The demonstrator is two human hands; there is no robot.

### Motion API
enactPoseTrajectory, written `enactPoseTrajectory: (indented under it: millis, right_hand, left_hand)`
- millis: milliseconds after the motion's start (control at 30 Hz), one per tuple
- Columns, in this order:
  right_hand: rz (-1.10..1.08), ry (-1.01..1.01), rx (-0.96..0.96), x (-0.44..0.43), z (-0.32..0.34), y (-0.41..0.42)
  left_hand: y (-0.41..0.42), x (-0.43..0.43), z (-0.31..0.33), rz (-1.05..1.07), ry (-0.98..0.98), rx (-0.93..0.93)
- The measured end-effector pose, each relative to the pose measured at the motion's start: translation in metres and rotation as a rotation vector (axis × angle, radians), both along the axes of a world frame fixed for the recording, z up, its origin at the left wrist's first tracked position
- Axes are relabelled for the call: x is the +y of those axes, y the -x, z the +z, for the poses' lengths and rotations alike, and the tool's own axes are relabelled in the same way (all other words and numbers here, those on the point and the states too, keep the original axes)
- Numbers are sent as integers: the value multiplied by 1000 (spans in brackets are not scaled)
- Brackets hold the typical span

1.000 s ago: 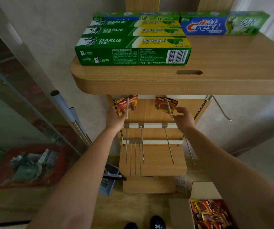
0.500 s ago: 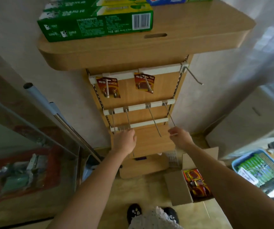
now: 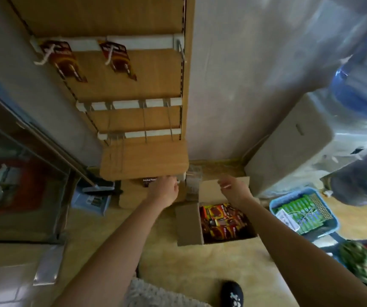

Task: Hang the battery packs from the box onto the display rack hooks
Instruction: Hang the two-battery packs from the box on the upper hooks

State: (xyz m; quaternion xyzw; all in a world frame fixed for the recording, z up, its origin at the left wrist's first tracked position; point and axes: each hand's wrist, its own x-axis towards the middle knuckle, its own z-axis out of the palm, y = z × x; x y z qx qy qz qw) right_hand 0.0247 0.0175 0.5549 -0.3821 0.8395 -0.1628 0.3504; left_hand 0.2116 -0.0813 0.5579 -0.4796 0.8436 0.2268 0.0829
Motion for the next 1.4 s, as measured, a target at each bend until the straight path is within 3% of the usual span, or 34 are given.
enactPoseTrajectory:
  millis: [233, 500, 667, 867, 1100, 1267, 1400]
  right_hand:
    - [60, -102, 43, 82, -24, 86]
    - [33, -177, 5, 108, -86, 121]
    - [-31, -174, -27, 113, -176, 139]
    - [-104, -219, 8, 118, -325, 160]
    - [-167, -142, -41, 109, -485, 181]
    - [-106, -245, 12, 110, -561, 196]
    - [-108, -259, 30, 112, -582, 197]
  left_hand:
    - [71, 99, -33, 87, -85, 4]
    - [113, 126, -94, 133, -196, 65]
    - [136, 124, -191, 163, -249, 127]
    - [172, 110, -351, 195, -223, 179]
    - [216, 83, -521, 87, -163, 157]
    - [242, 74, -594, 13, -205, 113]
    - [247, 70, -623, -10, -269, 57]
